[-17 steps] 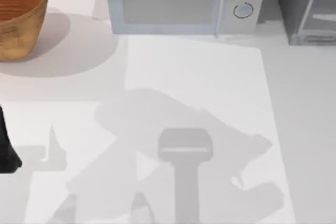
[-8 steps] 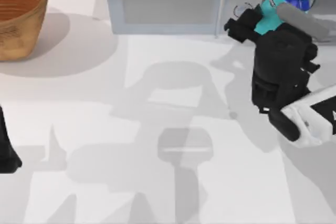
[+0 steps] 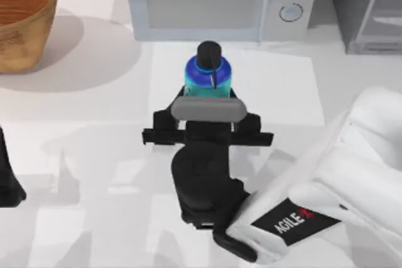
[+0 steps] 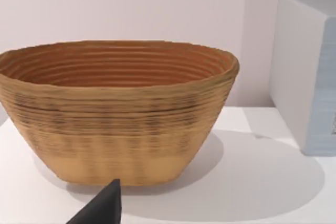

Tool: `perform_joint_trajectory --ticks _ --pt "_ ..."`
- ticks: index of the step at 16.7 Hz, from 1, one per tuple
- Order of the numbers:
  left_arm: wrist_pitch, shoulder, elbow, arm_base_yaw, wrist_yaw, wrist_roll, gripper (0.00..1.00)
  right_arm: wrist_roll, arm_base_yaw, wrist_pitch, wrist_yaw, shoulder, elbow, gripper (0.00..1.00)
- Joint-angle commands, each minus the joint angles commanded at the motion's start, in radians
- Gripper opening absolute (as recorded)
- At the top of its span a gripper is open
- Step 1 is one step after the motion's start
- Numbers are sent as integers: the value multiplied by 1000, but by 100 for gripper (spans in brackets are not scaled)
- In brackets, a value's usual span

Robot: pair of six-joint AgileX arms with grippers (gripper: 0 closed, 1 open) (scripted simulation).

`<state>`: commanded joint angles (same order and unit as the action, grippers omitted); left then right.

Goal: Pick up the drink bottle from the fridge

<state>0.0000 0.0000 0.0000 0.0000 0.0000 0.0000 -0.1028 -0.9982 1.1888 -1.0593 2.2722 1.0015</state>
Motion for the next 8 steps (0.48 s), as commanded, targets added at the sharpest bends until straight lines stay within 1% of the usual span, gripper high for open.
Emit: perform_joint_trajectory --ticks 3,8 --pt "0 0 0 0 0 0 100 68 -79 45 -51 34 40 0" --pt "0 0 0 0 0 0 100 81 -94 54 -61 40 49 0"
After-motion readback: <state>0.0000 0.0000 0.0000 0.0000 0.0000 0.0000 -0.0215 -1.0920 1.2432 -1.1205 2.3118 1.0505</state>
